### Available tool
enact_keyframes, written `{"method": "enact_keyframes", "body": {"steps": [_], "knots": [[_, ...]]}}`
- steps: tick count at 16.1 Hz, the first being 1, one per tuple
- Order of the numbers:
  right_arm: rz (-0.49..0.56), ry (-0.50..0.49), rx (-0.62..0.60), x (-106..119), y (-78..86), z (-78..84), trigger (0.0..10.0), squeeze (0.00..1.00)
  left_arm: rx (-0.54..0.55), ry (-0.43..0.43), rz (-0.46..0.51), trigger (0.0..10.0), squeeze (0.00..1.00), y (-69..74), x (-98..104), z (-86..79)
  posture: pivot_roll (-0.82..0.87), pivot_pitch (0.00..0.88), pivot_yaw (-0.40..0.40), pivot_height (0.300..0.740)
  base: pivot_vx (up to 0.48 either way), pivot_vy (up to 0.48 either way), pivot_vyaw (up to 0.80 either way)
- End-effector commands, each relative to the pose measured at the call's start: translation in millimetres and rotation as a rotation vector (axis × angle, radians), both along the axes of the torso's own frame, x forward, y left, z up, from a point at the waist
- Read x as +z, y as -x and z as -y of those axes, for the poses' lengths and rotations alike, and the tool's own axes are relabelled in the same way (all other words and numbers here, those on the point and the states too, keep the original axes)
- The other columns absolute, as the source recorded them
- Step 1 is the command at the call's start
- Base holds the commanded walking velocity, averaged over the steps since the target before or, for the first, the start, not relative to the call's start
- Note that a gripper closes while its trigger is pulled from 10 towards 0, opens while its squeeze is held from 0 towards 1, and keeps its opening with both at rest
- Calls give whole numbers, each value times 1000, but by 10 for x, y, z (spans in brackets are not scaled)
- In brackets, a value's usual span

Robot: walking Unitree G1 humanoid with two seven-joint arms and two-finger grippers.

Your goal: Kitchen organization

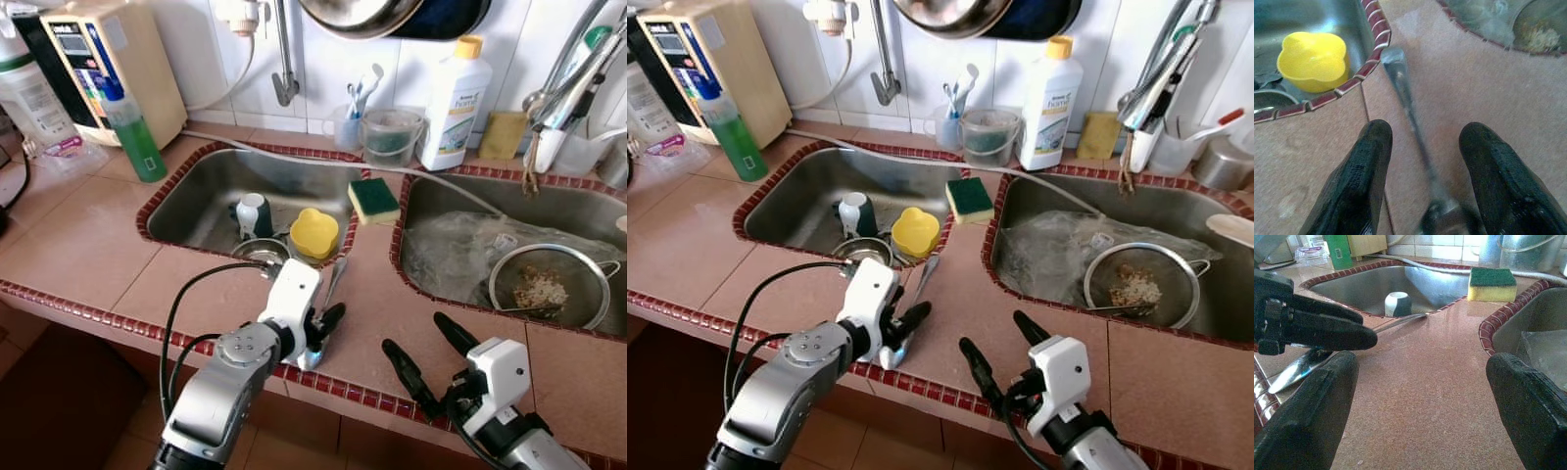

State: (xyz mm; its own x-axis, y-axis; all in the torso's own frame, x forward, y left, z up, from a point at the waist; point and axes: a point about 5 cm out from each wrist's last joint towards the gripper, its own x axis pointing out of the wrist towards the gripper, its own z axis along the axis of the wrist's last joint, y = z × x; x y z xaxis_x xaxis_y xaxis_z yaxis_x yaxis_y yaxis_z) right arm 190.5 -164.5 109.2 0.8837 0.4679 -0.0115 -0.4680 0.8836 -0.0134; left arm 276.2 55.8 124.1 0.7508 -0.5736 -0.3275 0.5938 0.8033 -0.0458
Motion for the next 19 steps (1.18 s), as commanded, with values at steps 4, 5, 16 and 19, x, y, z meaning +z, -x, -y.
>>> {"method": "enact_keyframes", "body": {"steps": [4, 5, 16, 19], "knots": [[14, 6, 0, 41, 11, -8, 10000, 0, -26, 3, 30, 10000, 0, 47, 112, 12, -304, 90, 109, 740, 0, 0, 0], [14, 12, -4, 41, 11, 8, 10000, 0, -26, -15, 13, 10000, 0, 66, 64, 7, -308, 91, 111, 740, 0, 0, 0], [18, 33, -12, 71, 0, 52, 10000, 0, 175, -187, -61, 10000, 0, 38, -157, -106, -307, 110, 106, 740, 0, 0, 0], [16, 28, -15, 68, 16, 34, 10000, 0, 253, -174, -124, 10000, 0, 4, -204, -190, -305, 115, 113, 740, 0, 0, 0]]}}
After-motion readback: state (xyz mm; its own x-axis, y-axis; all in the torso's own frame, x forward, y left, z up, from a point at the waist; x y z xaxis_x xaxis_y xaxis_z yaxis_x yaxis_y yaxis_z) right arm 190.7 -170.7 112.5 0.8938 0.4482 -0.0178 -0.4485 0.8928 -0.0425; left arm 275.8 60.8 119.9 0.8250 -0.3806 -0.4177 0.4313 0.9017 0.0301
